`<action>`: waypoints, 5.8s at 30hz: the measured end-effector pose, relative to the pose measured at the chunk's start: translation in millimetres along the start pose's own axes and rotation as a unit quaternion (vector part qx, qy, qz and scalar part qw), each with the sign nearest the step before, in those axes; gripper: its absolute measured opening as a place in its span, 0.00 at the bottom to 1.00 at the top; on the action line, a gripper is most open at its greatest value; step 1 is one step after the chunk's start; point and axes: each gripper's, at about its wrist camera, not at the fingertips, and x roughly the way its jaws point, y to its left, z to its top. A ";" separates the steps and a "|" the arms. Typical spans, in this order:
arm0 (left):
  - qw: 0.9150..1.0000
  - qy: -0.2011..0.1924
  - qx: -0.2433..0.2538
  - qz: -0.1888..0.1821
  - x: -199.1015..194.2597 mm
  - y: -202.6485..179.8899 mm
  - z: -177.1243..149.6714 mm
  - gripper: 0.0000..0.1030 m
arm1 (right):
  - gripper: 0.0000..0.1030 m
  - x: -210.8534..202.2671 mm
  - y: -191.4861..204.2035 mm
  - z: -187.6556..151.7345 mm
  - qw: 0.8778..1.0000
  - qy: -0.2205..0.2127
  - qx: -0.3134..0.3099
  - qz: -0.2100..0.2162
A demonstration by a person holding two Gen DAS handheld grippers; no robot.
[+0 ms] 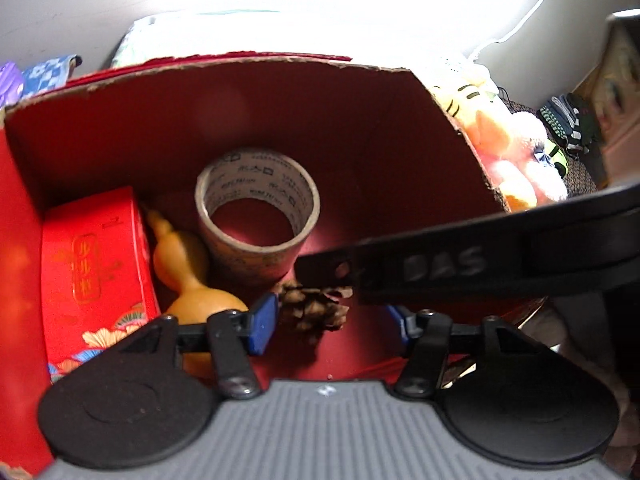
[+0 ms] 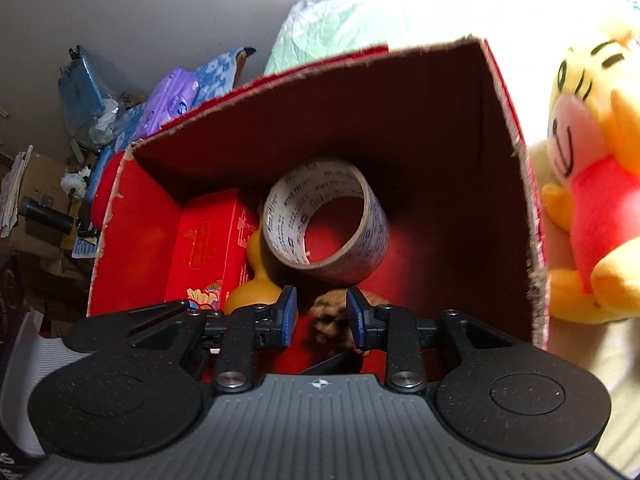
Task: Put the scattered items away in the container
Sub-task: 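Carry the pine cone over into the red cardboard box with the right gripper, then lower the pine cone beside the gourd and open the right gripper, then withdraw the right gripper up out of the box, then move the right gripper down toward the beige leather strap with red ribbon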
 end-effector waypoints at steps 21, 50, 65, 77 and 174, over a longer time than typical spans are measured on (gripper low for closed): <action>1.000 -0.007 -0.026 -0.003 -5.2 15.1 -3.0 0.54 | 0.31 -3.8 0.7 -4.2 0.999 -0.015 0.030 -0.005; 0.985 -0.046 -0.040 0.161 -38.3 -0.6 -17.6 0.70 | 0.32 -27.4 12.2 -27.0 0.998 -0.057 0.019 -0.028; 0.975 -0.077 -0.044 0.205 -54.0 -2.7 -29.4 0.81 | 0.40 -50.6 20.4 -44.7 0.991 -0.119 0.007 -0.068; 0.971 -0.102 -0.059 0.206 -59.6 -2.1 -40.4 0.84 | 0.41 -58.4 22.2 -55.6 0.986 -0.146 0.018 -0.072; 0.995 0.025 -0.070 0.066 35.4 -129.1 -117.8 0.56 | 0.63 -59.6 -79.3 -134.2 1.000 -0.004 0.005 -0.017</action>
